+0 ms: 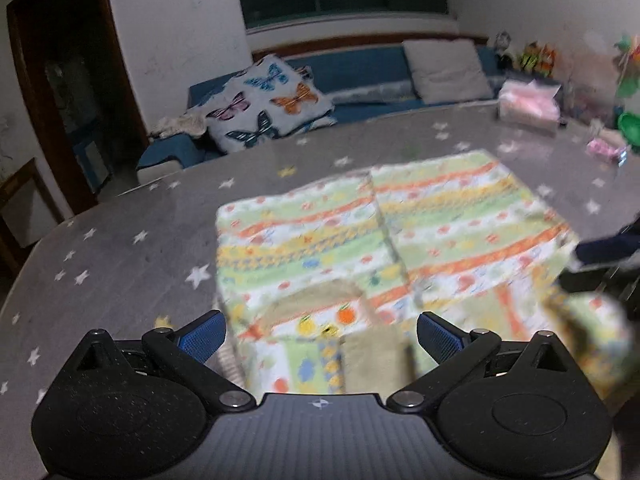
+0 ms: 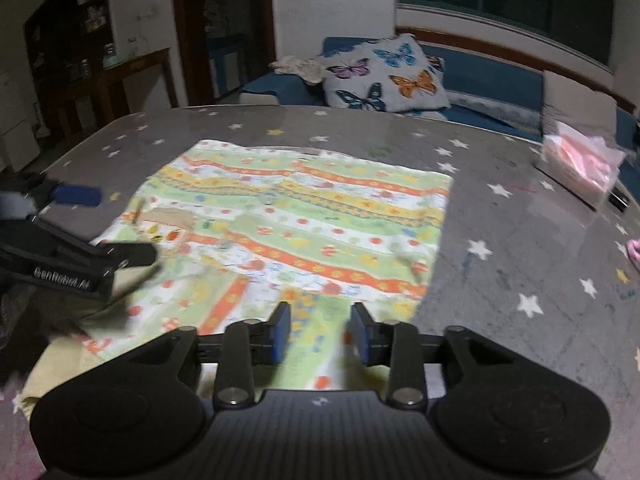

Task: Fold clothes
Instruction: 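Grasp the shirt side edge with both grippers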

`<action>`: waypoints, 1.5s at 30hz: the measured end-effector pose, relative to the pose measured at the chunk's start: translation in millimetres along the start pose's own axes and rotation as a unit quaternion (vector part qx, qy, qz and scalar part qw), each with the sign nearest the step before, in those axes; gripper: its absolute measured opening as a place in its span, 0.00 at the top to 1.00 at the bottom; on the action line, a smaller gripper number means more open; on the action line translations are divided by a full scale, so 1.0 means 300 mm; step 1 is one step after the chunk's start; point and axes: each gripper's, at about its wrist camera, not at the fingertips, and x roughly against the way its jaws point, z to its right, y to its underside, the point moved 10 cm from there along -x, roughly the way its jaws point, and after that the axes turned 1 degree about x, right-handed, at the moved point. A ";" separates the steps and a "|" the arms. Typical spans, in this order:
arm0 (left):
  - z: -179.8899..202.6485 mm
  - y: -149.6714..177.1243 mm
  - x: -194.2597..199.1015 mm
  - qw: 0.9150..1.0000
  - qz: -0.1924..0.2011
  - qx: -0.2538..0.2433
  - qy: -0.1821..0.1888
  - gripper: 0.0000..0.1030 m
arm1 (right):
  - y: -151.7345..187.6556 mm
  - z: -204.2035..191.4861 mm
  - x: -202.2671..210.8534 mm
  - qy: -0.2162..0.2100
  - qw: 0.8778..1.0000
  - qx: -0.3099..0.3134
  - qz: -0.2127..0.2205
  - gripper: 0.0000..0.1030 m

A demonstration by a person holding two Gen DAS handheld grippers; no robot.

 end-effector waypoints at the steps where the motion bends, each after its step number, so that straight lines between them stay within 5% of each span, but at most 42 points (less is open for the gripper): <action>1: 0.014 -0.002 -0.003 1.000 0.000 -0.007 0.004 0.00 | 0.001 -0.016 -0.003 -0.002 1.000 0.007 -0.001 0.64; 16: -0.002 0.097 -0.001 0.999 -0.016 -0.042 -0.012 0.00 | 0.088 -0.199 0.057 -0.023 0.995 0.092 -0.012 0.58; 32: -0.069 0.232 0.266 0.995 0.033 -0.089 -0.011 0.00 | 0.153 -0.198 0.149 -0.008 0.994 0.107 -0.001 0.45; 38: 0.024 0.322 0.353 0.983 0.060 -0.175 0.023 0.00 | 0.171 -0.191 0.200 -0.004 0.993 0.115 0.002 0.40; 45: 0.188 0.357 0.369 0.952 0.117 -0.277 0.061 0.09 | 0.219 -0.189 0.226 -0.002 0.992 0.128 -0.008 0.40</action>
